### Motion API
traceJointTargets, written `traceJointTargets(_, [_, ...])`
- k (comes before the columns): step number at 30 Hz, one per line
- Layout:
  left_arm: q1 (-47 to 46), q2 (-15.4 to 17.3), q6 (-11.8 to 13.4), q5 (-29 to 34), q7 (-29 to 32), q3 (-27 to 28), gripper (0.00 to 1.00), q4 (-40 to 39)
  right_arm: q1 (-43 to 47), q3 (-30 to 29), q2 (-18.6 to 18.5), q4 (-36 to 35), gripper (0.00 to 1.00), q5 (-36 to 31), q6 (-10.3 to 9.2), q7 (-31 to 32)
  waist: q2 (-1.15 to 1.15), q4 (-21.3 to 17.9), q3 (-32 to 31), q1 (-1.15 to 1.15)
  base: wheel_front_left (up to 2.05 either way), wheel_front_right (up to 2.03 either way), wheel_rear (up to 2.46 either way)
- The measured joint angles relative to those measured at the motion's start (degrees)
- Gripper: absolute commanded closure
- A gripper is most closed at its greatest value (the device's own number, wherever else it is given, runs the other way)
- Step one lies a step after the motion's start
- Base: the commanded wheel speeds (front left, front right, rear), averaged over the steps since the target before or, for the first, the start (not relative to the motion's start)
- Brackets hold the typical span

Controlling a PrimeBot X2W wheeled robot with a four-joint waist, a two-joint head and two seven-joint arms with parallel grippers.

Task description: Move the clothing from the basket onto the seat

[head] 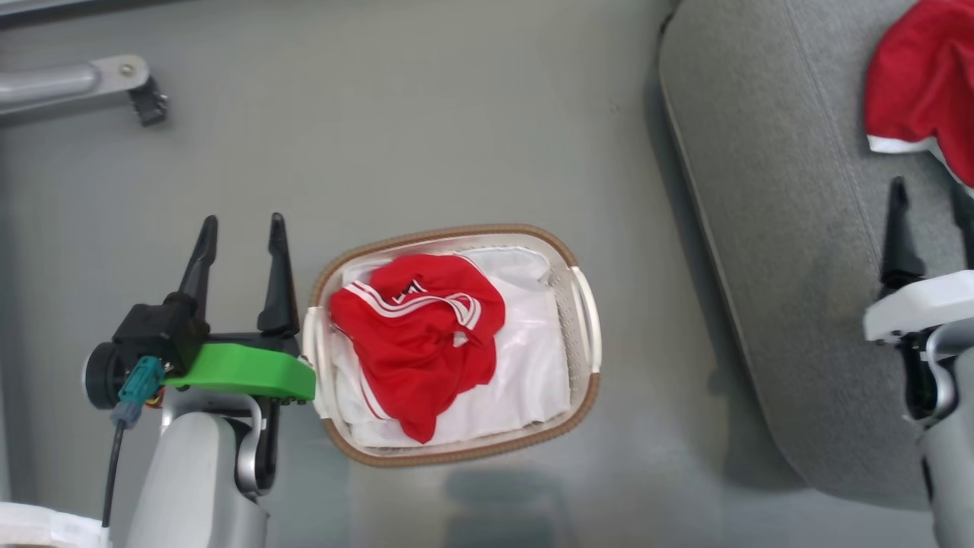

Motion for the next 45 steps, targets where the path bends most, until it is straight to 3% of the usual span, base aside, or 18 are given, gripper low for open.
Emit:
traceJointTargets(9, [1.7,-0.2,1.1,6.0,0.0,5.2,0.00,0.0,0.1,5.8,4.4,-2.7,0.00,-0.3,0.00,0.0,0.00,4.8,-4.5,0.00,0.00,0.00,0.00])
traceJointTargets(18, [6.5,-0.2,1.8,7.5,0.0,5.8,0.00,0.9,4.1,11.4,8.2,-4.3,0.00,-3.8,0.00,0.0,0.00,7.0,-9.9,0.00,0.00,0.00,0.00])
traceJointTargets(30, [15.3,-0.2,2.9,6.3,0.0,3.8,0.00,-0.1,14.1,11.9,9.7,-9.4,0.00,-7.6,0.00,0.0,0.00,7.8,-18.1,0.00,0.00,0.00,0.00])
traceJointTargets(45, [22.7,-0.3,3.4,4.2,0.0,0.0,0.00,-2.7,22.0,11.4,10.5,-9.8,0.00,-8.4,0.00,0.0,0.00,8.1,-23.9,0.00,0.00,0.00,0.00])
